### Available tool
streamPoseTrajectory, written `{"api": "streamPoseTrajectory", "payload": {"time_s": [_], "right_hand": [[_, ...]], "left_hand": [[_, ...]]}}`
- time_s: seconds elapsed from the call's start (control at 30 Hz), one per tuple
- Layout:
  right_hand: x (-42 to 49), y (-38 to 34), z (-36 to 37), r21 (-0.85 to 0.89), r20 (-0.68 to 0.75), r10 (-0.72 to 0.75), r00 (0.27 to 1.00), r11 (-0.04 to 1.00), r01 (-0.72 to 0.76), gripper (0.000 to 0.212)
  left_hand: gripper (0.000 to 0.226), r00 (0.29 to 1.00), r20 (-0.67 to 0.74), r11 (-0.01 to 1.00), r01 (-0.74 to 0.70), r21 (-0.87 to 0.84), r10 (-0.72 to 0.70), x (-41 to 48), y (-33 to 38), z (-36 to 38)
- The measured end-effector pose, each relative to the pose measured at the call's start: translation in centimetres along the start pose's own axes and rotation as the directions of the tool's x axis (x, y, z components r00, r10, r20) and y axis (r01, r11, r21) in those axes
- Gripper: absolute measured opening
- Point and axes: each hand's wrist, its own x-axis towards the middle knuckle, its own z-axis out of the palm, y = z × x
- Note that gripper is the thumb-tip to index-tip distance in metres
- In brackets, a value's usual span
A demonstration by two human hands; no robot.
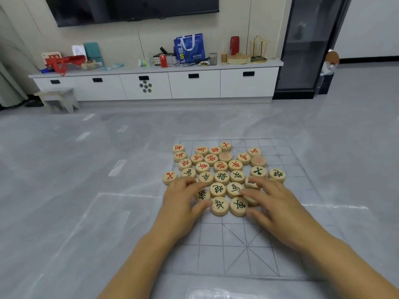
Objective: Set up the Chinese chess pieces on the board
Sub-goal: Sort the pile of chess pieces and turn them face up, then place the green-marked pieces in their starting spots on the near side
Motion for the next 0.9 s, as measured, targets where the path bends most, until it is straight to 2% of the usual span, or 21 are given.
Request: {"api": "streamPoseTrajectory", "payload": {"time_s": [0.07, 0.2, 0.27, 0.33, 0.47, 0.6, 0.7, 0.83, 0.9], "right_hand": [[0.3, -0.3, 0.2, -0.035, 0.06, -0.011, 0.998, 0.999, 0.013, 0.044], [1.0, 0.0, 0.0, -0.056, 0.048, 0.002, 0.999, 0.998, 0.0, 0.042], [1.3, 0.2, 0.0, -0.062, 0.048, 0.0, 0.999, 0.998, 0.003, 0.04], [1.4, 0.4, 0.0, -0.067, 0.044, -0.004, 0.999, 0.998, 0.007, 0.039], [1.4, 0.8, 0.0, -0.037, 0.055, -0.008, 0.998, 0.999, 0.01, 0.041], [1.0, 1.6, -0.7, -0.016, 0.005, 0.018, 1.0, 1.0, -0.018, 0.039], [0.7, 1.9, -1.3, 0.01, -0.021, 0.043, 0.999, 0.999, -0.043, 0.038], [-0.2, 1.8, -1.9, 0.057, -0.032, 0.057, 0.998, 0.997, -0.056, 0.037], [-0.7, 1.5, -2.1, 0.102, -0.015, 0.064, 0.998, 0.993, -0.063, 0.033]], "left_hand": [[0.049, 1.0, -0.018, 0.999, -0.018, 0.031, 0.019, 0.9, 0.3, 0.4], [0.036, 0.995, -0.098, 0.999, 0.018, 0.037, -0.014, 3.0, 1.2, 1.5], [0.038, 0.994, -0.102, 0.999, 0.045, 0.024, -0.043, 3.6, 1.8, 2.3], [0.043, 0.994, -0.08, 0.994, 0.086, 0.07, -0.08, 4.1, 2.2, 3.0], [0.046, 0.987, 0.025, 0.948, 0.145, 0.285, -0.159, 6.1, 3.0, 3.0], [0.032, 0.961, 0.13, 0.91, 0.18, 0.374, -0.243, 8.8, 4.4, 2.1], [0.028, 0.966, 0.148, 0.95, 0.169, 0.262, -0.213, 8.7, 4.5, 1.7], [0.037, 0.987, -0.065, 0.981, 0.154, 0.118, -0.147, 4.9, 5.1, -0.5], [0.037, 0.995, -0.027, 0.992, 0.101, 0.078, -0.099, 1.4, 5.9, -0.9]]}}
